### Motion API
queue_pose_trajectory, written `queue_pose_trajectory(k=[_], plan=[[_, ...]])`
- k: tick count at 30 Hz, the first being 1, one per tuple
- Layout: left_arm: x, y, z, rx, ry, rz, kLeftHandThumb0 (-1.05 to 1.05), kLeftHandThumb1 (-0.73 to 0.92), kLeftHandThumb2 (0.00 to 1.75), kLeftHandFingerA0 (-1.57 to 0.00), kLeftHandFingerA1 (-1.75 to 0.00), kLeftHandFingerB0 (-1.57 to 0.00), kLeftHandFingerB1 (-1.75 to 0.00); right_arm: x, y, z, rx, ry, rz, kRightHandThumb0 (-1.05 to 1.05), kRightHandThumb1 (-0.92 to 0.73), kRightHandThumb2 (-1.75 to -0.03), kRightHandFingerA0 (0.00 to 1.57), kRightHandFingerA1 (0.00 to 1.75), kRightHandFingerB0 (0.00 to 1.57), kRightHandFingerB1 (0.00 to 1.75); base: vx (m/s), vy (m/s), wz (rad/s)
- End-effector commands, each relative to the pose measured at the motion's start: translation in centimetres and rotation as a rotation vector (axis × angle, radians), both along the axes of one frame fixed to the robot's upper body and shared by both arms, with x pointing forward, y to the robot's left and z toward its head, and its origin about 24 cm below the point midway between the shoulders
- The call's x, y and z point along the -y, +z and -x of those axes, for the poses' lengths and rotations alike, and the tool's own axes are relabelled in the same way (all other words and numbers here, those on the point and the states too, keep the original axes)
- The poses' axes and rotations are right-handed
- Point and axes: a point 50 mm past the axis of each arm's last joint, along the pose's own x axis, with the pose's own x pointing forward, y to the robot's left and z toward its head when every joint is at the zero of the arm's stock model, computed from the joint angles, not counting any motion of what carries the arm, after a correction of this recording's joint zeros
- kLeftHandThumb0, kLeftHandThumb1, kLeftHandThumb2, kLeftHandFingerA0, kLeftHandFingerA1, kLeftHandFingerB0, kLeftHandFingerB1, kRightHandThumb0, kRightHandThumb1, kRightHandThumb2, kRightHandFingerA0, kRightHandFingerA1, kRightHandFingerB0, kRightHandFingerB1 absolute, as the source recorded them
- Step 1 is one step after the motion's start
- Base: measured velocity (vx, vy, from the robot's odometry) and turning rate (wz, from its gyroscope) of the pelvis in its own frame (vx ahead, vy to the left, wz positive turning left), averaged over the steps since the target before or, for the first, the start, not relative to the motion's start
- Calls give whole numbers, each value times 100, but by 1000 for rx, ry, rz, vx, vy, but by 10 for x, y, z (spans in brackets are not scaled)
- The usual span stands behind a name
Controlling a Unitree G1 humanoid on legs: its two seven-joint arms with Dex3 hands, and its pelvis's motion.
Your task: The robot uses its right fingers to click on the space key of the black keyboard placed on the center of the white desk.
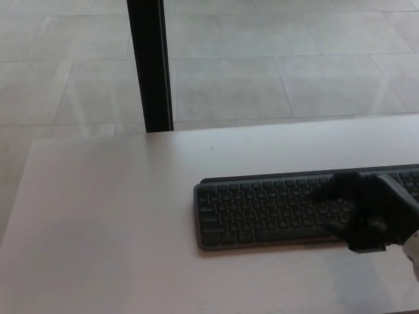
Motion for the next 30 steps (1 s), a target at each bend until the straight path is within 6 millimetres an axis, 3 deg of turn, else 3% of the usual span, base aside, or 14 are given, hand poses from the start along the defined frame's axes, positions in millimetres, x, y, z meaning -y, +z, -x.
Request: queue_pose_trajectory(k=[1,2,9,13,18,22,26,29,30], plan=[[-8,9,-1,37,25,-44,-47,62,58,-92,-79,-74,-60,1,-11,-2,3,71,280,-34,-58,-59,89,125,71,48,0,0,0],[-7,8,-1,24,16,-48,-49,62,59,-96,-82,-77,-61,-2,-17,0,5,79,307,-36,-59,-61,83,145,72,50,0,0,0],[-7,8,-2,23,14,-47,-48,63,59,-97,-83,-77,-61,-8,-17,-5,3,68,377,-36,-62,-62,81,148,71,49,0,0,0],[-8,9,-2,25,12,-44,-48,63,59,-94,-79,-73,-60,-10,-18,-10,-21,13,411,-35,-61,-63,82,162,72,52,0,0,0],[-7,9,-4,31,19,-54,-47,63,59,-91,-73,-75,-60,-14,-15,-15,33,-9,428,-37,-59,-64,85,160,75,54,0,0,0],[-7,9,-5,51,31,-38,-47,62,59,-98,-85,-77,-63,-17,-15,-17,42,-5,458,-35,-61,-59,88,157,76,51,0,0,0],[-7,9,-5,25,9,-47,-49,64,59,-96,-80,-77,-61,-20,-14,-18,35,-2,463,-38,-61,-65,82,154,72,52,0,0,0],[-7,10,-6,39,11,-52,-47,63,59,-93,-78,-75,-61,-23,-14,-17,54,18,468,-34,-62,-59,88,153,74,50,0,0,0],[-7,10,-6,39,9,-48,-47,63,59,-94,-78,-75,-61,-24,-15,-16,51,23,471,-36,-62,-65,83,151,72,52,0,0,0]])
